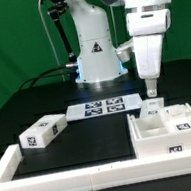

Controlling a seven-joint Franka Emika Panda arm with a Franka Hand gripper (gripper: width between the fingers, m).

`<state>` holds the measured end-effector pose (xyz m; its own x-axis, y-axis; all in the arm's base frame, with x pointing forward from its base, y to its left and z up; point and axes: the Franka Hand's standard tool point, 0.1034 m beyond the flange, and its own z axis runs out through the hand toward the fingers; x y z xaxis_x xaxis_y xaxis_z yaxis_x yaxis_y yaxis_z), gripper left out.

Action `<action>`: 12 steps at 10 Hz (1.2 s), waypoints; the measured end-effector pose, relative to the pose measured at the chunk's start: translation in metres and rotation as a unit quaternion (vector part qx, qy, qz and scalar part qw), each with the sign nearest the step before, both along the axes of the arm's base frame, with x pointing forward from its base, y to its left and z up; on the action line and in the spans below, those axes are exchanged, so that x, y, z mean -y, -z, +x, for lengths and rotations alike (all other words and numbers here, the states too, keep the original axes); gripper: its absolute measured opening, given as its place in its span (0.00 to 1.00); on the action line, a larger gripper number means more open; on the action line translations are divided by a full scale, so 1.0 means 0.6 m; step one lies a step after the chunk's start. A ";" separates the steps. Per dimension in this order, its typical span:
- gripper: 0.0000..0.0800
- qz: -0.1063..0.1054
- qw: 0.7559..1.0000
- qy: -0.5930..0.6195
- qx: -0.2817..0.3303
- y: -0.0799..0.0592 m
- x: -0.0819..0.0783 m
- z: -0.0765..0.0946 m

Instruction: Assemble cabinet

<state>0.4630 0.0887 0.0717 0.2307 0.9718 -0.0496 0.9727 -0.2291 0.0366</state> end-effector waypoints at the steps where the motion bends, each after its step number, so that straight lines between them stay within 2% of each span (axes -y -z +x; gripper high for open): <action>1: 1.00 0.004 1.000 -0.001 0.001 0.008 -0.002 -0.013; 5: 1.00 0.031 1.000 -0.003 0.005 0.054 -0.017 -0.080; 8: 1.00 0.040 0.999 -0.003 0.002 0.079 -0.020 -0.097; 10: 1.00 0.040 0.999 0.000 -0.003 0.087 -0.017 -0.102; 11: 0.82 0.041 0.999 0.000 -0.005 0.093 -0.017 -0.105; 12: 0.82 0.041 0.999 0.000 -0.008 0.097 -0.016 -0.108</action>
Offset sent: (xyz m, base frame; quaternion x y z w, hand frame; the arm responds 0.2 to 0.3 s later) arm -0.0360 0.0103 -0.0285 -0.0197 0.0320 0.0070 0.9993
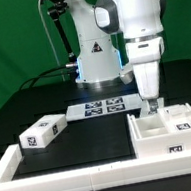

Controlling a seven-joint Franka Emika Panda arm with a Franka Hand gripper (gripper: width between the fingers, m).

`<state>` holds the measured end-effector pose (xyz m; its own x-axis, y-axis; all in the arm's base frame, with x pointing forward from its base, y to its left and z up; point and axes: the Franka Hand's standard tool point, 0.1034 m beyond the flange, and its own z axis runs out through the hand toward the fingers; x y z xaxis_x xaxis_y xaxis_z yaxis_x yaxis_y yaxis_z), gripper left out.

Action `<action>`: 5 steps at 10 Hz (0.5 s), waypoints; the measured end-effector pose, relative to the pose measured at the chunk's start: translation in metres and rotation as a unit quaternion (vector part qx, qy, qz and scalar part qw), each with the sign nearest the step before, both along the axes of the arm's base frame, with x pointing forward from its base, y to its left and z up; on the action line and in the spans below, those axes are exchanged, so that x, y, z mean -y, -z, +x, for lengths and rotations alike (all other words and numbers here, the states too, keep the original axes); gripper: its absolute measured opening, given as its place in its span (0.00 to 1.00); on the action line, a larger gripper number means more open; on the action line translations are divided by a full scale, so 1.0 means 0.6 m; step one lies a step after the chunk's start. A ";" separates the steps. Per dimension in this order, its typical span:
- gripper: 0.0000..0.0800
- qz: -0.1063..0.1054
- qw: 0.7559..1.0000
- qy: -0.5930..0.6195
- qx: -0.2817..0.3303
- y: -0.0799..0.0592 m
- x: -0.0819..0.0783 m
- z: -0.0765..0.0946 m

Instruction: Assemble cabinet

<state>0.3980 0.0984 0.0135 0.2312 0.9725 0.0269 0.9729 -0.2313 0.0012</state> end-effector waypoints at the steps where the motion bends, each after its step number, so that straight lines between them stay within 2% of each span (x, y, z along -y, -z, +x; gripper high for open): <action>1: 0.65 0.000 1.000 0.000 -0.002 0.003 0.000 -0.002; 2: 0.48 0.000 1.000 0.000 -0.004 0.006 0.000 -0.004; 3: 0.48 0.000 1.000 0.000 -0.004 0.006 0.000 -0.004; 4: 0.25 0.000 1.000 0.000 -0.004 0.006 -0.001 -0.004; 5: 0.10 0.000 1.000 -0.001 -0.003 0.005 -0.001 -0.002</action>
Offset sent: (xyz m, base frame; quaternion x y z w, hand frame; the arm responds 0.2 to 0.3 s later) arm 0.0021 0.0010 0.0020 -0.0058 -0.0023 -0.0007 1.0000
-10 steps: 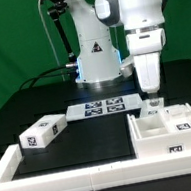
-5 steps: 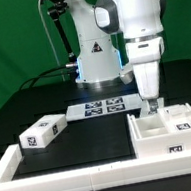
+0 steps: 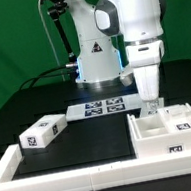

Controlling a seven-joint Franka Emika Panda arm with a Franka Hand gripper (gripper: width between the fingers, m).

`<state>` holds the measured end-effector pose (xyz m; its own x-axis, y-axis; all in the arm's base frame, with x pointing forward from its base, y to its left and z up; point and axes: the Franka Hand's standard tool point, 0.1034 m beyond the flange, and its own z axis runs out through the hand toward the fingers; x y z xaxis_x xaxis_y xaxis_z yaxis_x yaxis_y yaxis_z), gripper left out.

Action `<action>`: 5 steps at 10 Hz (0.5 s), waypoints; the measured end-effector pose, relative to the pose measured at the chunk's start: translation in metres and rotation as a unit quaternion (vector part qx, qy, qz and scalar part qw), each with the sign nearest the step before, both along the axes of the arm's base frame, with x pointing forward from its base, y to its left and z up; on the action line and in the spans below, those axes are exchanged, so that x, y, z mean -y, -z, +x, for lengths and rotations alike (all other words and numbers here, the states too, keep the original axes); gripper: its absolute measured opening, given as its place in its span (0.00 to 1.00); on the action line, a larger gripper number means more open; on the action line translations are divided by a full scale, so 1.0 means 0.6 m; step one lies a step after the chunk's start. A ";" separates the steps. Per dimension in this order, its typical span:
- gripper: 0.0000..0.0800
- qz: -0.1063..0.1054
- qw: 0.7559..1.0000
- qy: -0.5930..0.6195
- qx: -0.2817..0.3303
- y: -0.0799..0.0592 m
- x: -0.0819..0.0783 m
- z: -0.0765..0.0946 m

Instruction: Assemble cabinet

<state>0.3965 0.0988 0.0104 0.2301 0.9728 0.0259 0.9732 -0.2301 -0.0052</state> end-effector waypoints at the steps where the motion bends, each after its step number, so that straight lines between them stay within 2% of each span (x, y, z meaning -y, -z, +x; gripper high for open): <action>1: 0.08 0.000 1.000 -0.001 0.000 0.000 0.000 0.001; 5: 0.08 -0.003 1.000 -0.005 -0.003 -0.002 0.002 0.001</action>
Offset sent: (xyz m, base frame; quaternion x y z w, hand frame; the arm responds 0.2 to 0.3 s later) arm 0.0000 0.0000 0.0000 0.0000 0.0000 0.0000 1.0000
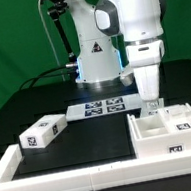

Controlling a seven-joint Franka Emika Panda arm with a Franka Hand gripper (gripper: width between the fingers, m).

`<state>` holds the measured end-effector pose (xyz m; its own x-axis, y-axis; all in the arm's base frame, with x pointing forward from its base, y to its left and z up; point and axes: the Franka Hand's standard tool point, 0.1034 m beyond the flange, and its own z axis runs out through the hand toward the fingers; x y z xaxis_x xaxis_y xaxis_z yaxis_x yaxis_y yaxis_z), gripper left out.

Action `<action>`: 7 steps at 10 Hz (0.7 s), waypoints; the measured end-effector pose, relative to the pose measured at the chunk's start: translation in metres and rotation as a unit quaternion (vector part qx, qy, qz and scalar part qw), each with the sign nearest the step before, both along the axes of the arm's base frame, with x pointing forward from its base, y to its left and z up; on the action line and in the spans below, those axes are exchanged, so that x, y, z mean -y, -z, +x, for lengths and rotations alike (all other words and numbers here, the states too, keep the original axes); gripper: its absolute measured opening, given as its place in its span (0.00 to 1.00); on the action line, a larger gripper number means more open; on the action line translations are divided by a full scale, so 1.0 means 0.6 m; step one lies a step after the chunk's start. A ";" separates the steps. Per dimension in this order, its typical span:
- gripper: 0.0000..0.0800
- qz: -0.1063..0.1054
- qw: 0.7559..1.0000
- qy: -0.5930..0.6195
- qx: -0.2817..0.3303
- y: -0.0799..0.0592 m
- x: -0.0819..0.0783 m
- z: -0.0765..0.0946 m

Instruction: Assemble cabinet

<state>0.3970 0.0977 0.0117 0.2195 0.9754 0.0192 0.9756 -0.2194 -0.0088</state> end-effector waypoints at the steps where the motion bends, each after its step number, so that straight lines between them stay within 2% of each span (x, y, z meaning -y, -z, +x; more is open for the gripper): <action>1: 0.08 -0.008 1.000 -0.001 -0.007 -0.009 0.004 0.000; 5: 0.09 -0.029 0.999 -0.012 -0.006 -0.057 0.021 0.018; 7: 0.09 -0.031 0.999 -0.021 -0.002 -0.068 0.034 0.038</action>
Offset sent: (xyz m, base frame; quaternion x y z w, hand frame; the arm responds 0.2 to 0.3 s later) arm 0.0047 -0.0039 0.0341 0.0126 -0.0145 -0.0179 0.9997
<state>0.4197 0.0773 0.0526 0.1781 0.9831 -0.0431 0.9840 -0.1782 0.0008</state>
